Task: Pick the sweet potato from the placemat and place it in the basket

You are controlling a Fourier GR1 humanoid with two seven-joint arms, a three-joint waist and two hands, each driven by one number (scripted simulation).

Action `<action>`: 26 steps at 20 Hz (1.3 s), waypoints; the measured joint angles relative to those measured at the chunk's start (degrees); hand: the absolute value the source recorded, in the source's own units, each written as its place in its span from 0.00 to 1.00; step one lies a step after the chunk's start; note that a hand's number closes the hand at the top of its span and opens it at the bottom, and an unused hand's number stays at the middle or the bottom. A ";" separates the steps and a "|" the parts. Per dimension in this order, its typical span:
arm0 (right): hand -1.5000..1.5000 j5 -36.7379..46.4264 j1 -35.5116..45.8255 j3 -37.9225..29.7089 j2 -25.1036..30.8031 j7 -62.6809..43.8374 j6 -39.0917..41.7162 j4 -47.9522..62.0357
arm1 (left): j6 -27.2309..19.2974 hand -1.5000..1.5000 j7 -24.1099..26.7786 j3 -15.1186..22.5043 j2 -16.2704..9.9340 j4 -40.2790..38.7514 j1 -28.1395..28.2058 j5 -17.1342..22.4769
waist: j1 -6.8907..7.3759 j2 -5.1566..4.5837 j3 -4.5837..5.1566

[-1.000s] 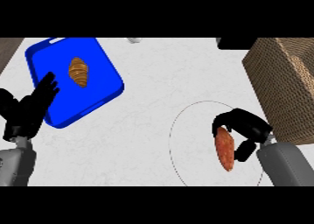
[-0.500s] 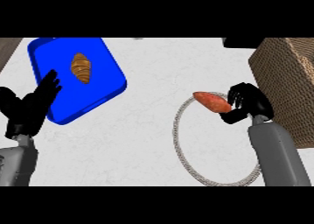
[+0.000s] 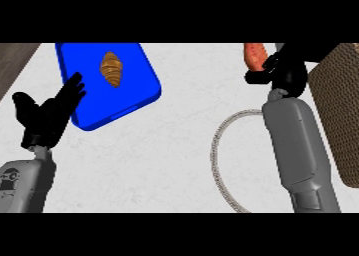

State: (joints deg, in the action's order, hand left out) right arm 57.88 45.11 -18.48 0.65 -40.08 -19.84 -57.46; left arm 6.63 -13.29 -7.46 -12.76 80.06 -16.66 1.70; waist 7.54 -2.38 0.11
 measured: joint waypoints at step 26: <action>1.00 42.44 35.69 -7.23 12.23 -25.87 -14.09 27.19 | -1.35 0.50 -0.60 0.35 0.64 -0.99 -1.28 -1.08 | -0.91 0.04 0.11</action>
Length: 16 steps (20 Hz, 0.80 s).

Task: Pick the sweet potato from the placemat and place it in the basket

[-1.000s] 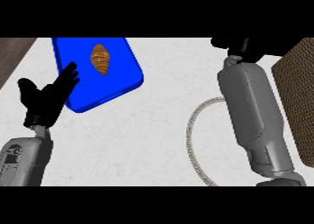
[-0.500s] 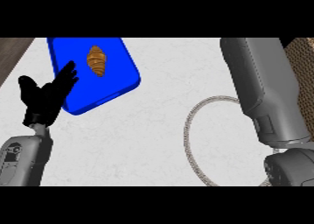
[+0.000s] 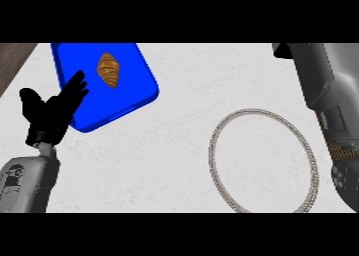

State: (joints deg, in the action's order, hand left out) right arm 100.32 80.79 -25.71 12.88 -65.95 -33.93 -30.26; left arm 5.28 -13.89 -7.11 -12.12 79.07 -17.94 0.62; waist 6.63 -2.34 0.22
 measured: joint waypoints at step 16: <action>1.00 11.36 -1.03 -5.67 7.47 -4.40 2.95 5.17 | -0.04 0.50 0.86 -1.95 -1.06 -1.41 1.43 0.56 | -2.85 0.85 -0.15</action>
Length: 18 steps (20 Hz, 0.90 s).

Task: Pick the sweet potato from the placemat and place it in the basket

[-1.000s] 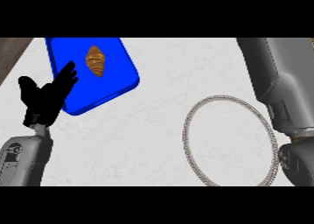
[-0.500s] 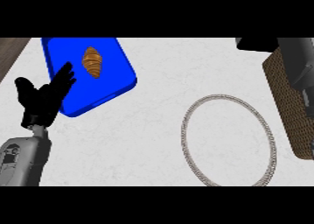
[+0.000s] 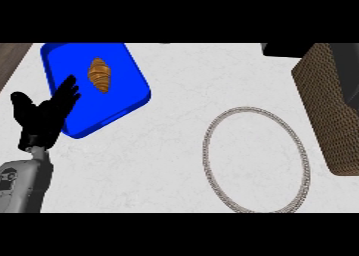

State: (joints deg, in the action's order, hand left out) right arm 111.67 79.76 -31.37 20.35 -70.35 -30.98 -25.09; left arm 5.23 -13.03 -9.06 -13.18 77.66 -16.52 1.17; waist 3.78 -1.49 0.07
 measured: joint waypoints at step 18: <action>0.00 2.31 -13.65 -8.94 0.70 3.02 -9.07 -6.74 | -0.07 0.50 -0.68 -1.09 -0.57 1.79 2.04 0.62 | -1.82 0.62 -0.10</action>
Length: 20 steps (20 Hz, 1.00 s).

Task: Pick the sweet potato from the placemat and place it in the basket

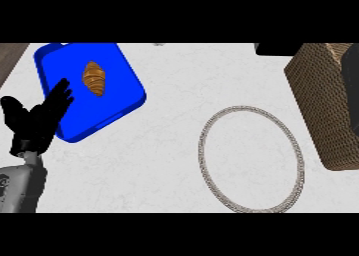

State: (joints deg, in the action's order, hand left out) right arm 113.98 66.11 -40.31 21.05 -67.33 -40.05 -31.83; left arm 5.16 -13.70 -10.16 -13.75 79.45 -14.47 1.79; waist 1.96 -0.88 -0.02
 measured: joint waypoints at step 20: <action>0.00 1.40 -6.04 -8.59 -7.70 2.43 -14.26 -22.56 | -0.98 0.50 0.54 -0.77 0.06 -0.06 2.20 -0.55 | -2.44 1.39 0.08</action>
State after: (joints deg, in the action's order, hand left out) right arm 115.38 60.07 -48.90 13.35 -64.90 -54.31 -54.40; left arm 4.18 -13.17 -10.92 -13.69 79.39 -12.28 1.24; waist -0.48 0.51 0.06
